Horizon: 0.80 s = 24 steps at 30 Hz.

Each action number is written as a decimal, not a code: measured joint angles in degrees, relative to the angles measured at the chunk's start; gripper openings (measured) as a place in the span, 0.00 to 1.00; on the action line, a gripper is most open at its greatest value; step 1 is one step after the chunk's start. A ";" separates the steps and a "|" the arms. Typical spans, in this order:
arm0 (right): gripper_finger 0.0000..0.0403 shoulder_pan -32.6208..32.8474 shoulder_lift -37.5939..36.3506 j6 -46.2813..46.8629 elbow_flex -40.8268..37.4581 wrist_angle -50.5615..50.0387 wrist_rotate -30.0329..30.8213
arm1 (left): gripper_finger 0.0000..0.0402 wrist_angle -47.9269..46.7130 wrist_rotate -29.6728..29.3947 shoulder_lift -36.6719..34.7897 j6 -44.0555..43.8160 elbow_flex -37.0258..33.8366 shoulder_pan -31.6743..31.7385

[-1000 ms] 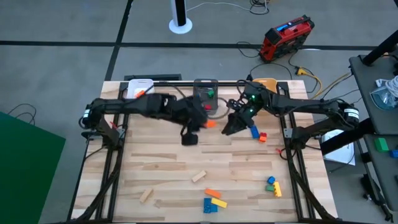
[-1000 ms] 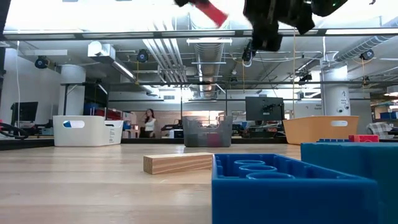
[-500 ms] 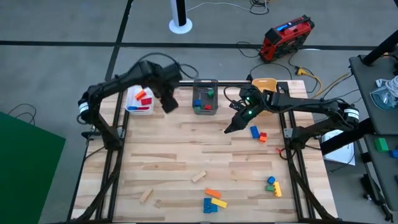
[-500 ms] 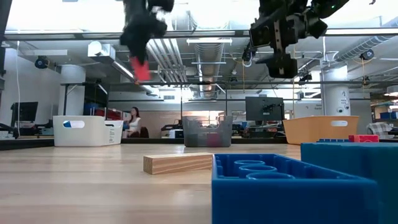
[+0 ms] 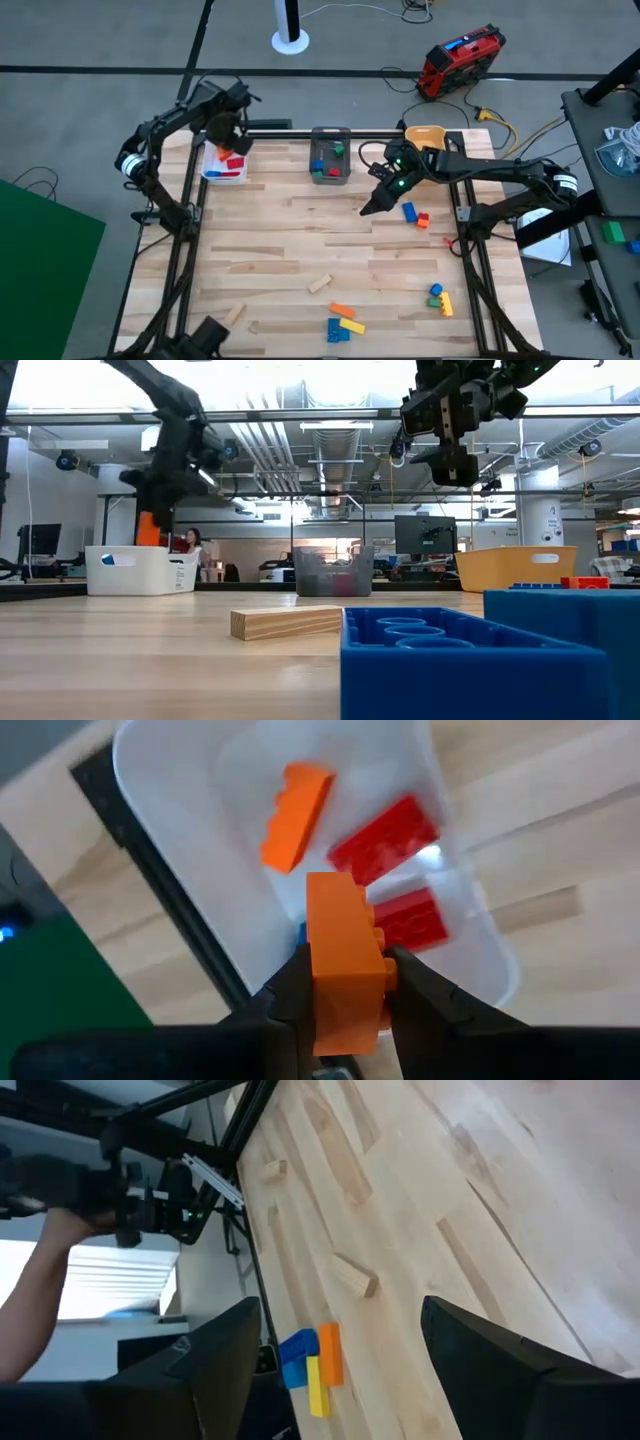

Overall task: Sort blocks by size
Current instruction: Put the big orange game piece into the white bin, then put the red small game piece into the black bin

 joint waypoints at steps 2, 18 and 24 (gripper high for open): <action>0.64 0.00 0.01 0.00 0.00 0.00 0.09 | 0.19 0.20 -0.50 0.00 0.03 -1.39 0.92; 0.68 0.00 0.01 0.85 0.00 -0.02 0.95 | 0.36 2.03 -6.38 0.00 -2.00 -3.01 1.10; 0.65 0.00 0.01 1.62 0.00 -0.16 1.35 | 0.43 2.39 -5.42 0.00 -3.72 -1.71 -1.50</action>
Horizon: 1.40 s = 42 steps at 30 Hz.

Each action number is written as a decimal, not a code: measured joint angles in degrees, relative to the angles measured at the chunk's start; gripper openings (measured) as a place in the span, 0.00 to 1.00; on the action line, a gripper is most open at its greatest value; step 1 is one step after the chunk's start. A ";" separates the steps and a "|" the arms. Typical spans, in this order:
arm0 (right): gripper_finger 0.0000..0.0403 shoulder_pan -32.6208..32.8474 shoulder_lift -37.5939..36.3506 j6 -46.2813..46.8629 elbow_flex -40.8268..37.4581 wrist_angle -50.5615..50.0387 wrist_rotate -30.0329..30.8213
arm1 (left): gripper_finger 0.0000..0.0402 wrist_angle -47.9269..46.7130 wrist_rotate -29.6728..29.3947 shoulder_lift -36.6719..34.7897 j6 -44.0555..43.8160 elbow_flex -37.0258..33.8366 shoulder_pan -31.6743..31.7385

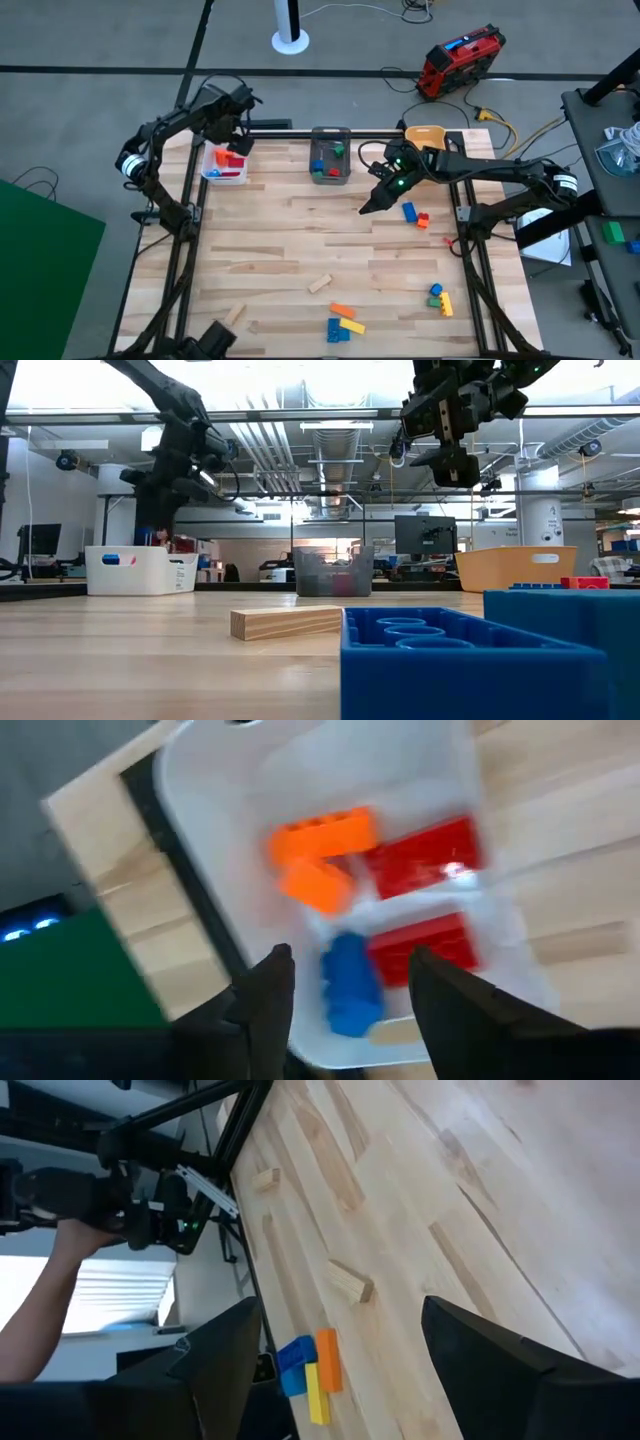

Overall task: Sort blocks by size
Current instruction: Put the red small game piece into the black bin

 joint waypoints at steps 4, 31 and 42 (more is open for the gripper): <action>0.62 0.00 0.00 0.61 -0.02 -1.63 0.12 | 0.44 2.12 6.23 -0.06 -3.11 0.27 -4.14; 0.54 -0.04 -0.02 4.40 -0.04 -46.24 33.78 | 0.44 38.75 10.64 -0.63 -18.55 2.67 -52.07; 0.55 -0.02 0.02 3.67 -0.04 -46.44 36.21 | 0.44 39.12 10.58 -2.71 -7.21 20.87 -53.52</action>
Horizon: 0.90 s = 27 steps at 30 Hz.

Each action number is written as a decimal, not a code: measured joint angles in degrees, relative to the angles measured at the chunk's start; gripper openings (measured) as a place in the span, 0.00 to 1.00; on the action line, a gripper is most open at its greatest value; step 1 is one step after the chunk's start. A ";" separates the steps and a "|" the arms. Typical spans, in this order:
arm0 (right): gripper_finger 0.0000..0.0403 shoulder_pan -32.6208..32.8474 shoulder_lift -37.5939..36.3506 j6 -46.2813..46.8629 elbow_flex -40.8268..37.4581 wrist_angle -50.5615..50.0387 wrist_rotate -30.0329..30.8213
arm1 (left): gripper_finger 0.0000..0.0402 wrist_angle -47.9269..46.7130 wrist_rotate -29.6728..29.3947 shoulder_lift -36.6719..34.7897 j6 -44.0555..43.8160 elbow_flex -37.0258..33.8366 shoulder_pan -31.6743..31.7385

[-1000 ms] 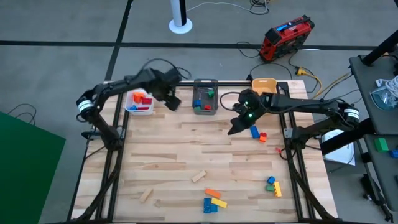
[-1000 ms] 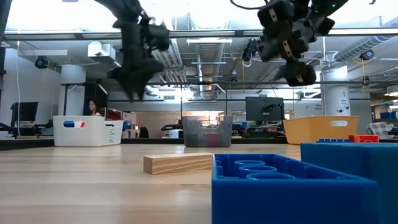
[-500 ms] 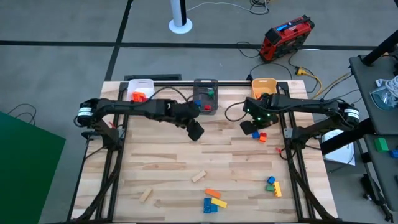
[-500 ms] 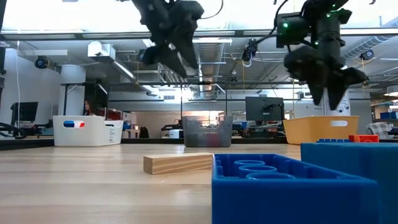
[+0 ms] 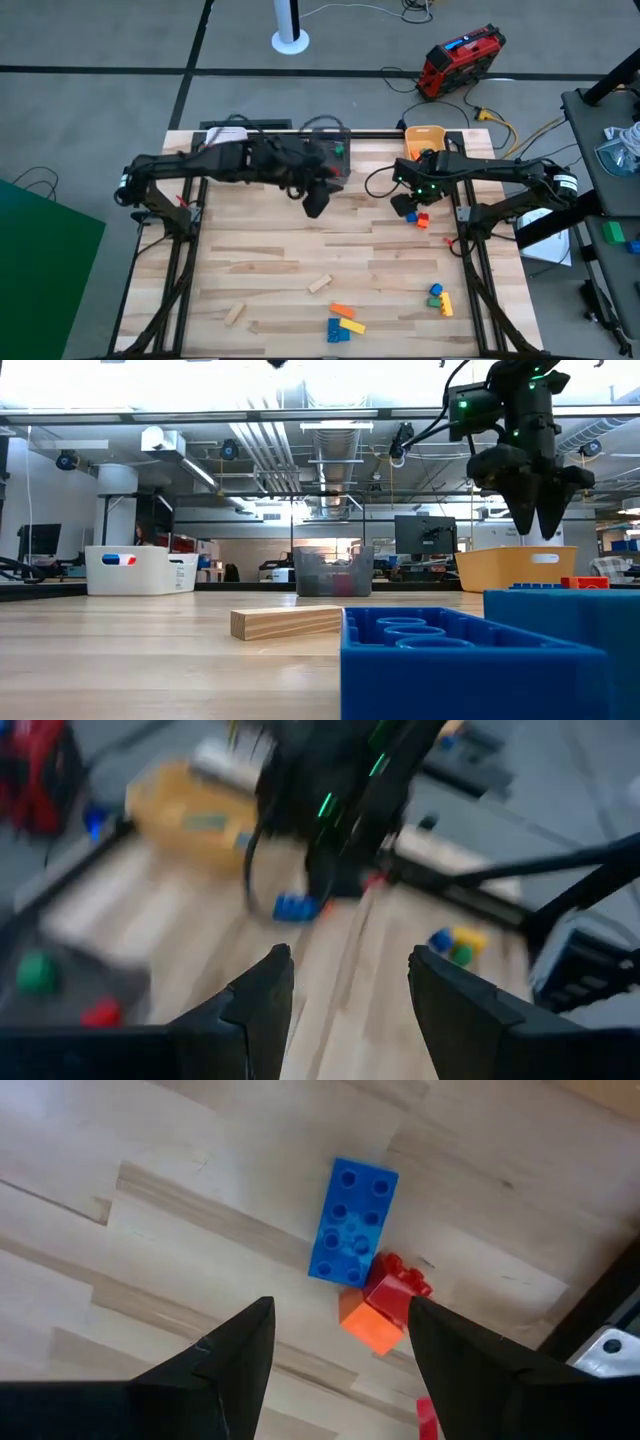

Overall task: Sort blocks by size
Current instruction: Put the red small game piece into the black bin

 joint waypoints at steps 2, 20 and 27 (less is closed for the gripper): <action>0.57 0.00 0.00 -0.26 0.00 0.09 1.09 | 0.44 -0.26 -0.02 -0.09 2.59 3.49 0.00; 0.60 0.02 0.02 -0.52 -3.62 -6.33 2.82 | 0.44 -15.44 -9.10 -0.09 3.88 11.88 0.00; 0.56 -0.02 0.02 6.21 -7.96 0.88 2.80 | 0.44 -15.08 -9.16 -0.09 2.70 9.20 0.02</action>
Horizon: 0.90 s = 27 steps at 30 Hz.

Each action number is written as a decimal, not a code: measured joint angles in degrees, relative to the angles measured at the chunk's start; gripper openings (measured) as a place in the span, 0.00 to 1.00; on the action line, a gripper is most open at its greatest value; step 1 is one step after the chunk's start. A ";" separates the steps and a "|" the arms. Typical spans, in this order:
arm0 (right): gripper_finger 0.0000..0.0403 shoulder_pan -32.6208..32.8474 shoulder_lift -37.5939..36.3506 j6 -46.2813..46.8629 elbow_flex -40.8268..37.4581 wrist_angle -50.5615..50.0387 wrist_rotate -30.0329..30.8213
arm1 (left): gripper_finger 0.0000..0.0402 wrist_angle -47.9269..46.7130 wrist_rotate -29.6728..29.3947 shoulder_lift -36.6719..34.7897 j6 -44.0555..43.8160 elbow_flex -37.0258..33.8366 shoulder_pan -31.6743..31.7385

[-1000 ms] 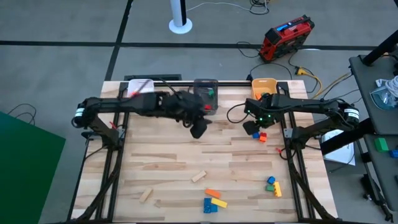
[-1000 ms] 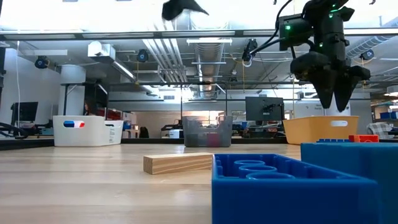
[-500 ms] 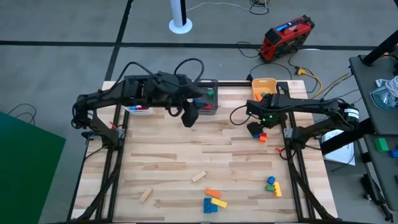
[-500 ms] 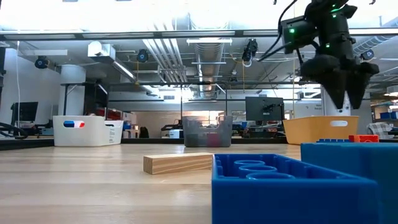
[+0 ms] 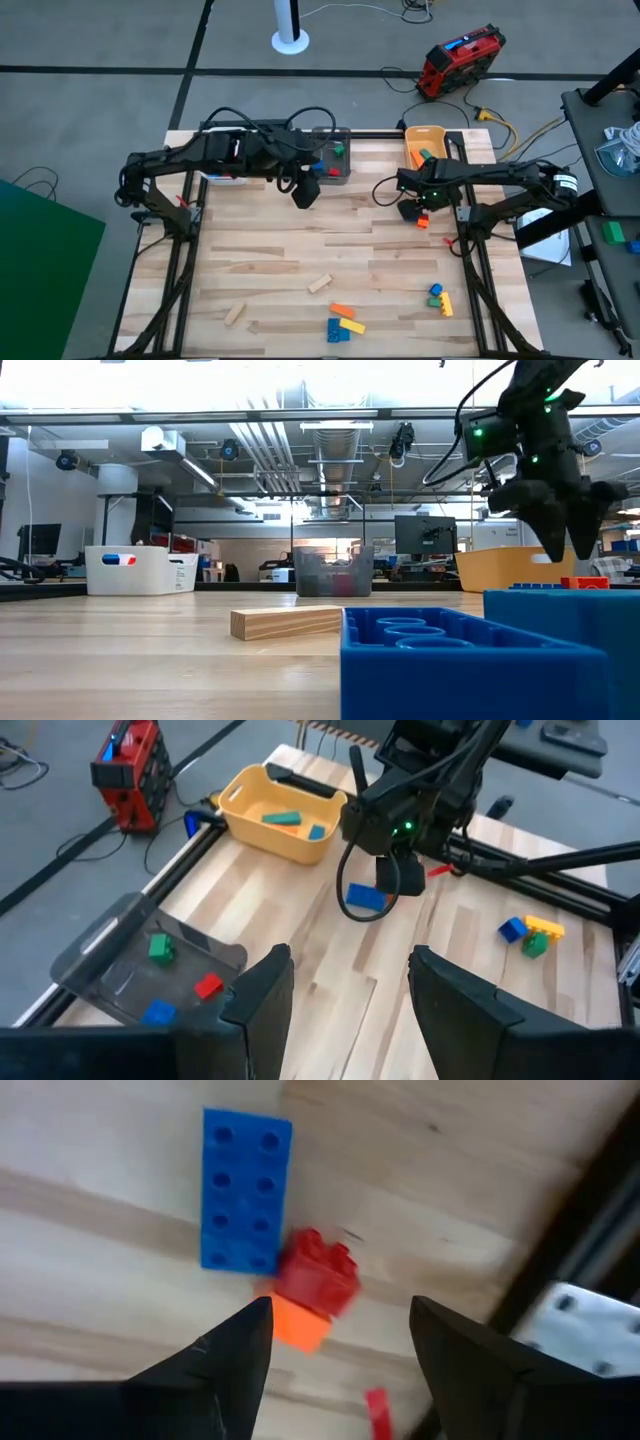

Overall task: Sort blocks by size
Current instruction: Put the red small game piece into the black bin

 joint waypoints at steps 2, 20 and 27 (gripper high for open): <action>0.56 0.00 0.02 2.38 -1.27 2.26 -0.04 | 0.44 0.00 0.00 0.02 -0.45 -0.61 0.00; 0.59 -2.10 0.04 4.72 -8.86 7.97 -1.70 | 0.44 0.08 -0.02 0.04 -1.27 -0.94 0.00; 0.44 -2.10 0.04 5.24 -9.92 8.88 -2.08 | 0.44 0.10 -0.02 0.07 -1.18 -0.94 0.00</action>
